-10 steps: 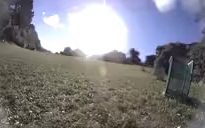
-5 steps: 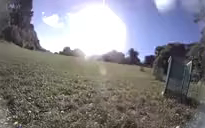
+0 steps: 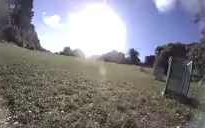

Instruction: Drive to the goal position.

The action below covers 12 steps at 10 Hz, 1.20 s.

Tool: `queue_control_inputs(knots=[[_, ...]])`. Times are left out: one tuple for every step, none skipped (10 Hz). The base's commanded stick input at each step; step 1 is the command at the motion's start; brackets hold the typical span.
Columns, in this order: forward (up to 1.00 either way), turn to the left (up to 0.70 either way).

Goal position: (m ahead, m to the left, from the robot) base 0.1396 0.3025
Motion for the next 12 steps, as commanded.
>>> queue_control_inputs(knots=[[0.5,-0.49],[0.5,-0.33],[0.5,-0.17],[0.5,-0.12],[0.5,-0.2],[0.5,-0.27],[0.5,-0.36],[0.5,-0.45],[0.5,-0.5],[0.5,-0.5],[0.5,-0.5],[0.5,-0.5]])
